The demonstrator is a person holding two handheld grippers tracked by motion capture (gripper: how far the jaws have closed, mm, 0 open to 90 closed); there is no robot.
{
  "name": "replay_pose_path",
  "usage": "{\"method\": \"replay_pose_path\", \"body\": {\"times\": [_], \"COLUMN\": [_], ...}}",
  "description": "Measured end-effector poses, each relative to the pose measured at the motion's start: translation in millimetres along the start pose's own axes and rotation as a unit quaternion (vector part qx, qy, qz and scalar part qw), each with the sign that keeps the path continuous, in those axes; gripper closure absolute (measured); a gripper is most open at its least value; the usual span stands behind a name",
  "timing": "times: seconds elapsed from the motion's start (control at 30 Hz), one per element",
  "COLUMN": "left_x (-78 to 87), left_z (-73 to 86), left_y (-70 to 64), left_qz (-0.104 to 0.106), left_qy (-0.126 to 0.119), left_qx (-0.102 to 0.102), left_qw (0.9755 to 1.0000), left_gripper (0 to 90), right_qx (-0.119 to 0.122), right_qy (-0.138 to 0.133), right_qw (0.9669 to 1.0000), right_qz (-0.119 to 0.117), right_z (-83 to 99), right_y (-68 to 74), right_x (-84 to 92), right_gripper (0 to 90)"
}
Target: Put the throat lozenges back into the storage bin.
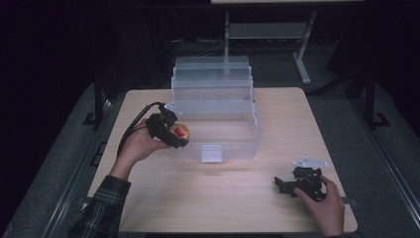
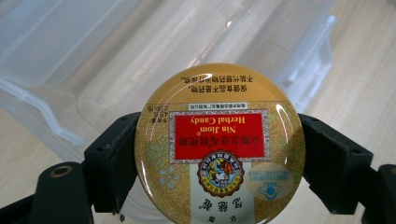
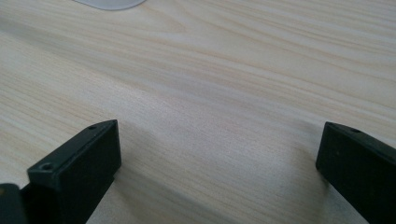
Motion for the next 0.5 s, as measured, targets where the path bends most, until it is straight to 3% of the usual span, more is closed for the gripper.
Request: {"method": "replay_pose_path", "body": {"times": [0.5], "left_x": [1.8], "left_z": [-3.7], "left_y": [19.4], "left_qz": [-0.013], "left_qy": [0.002], "left_qx": [0.012], "left_qw": [0.9998], "left_gripper": [19.7], "right_qx": [0.0], "right_qy": [0.0], "right_qw": [1.0], "right_qz": [0.0], "right_z": [0.0], "right_y": [0.0], "right_x": [0.0], "right_gripper": [0.0]}}
Point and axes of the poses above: each handheld gripper's, and its own axes: x roughly backward along the jaws, z roughly out of its underside, y roughly to its left, the point moved 9 cm from there along -x, roughly forward along the jaws, and after that the axes turned 14 degrees about z, right-handed, at the moved point
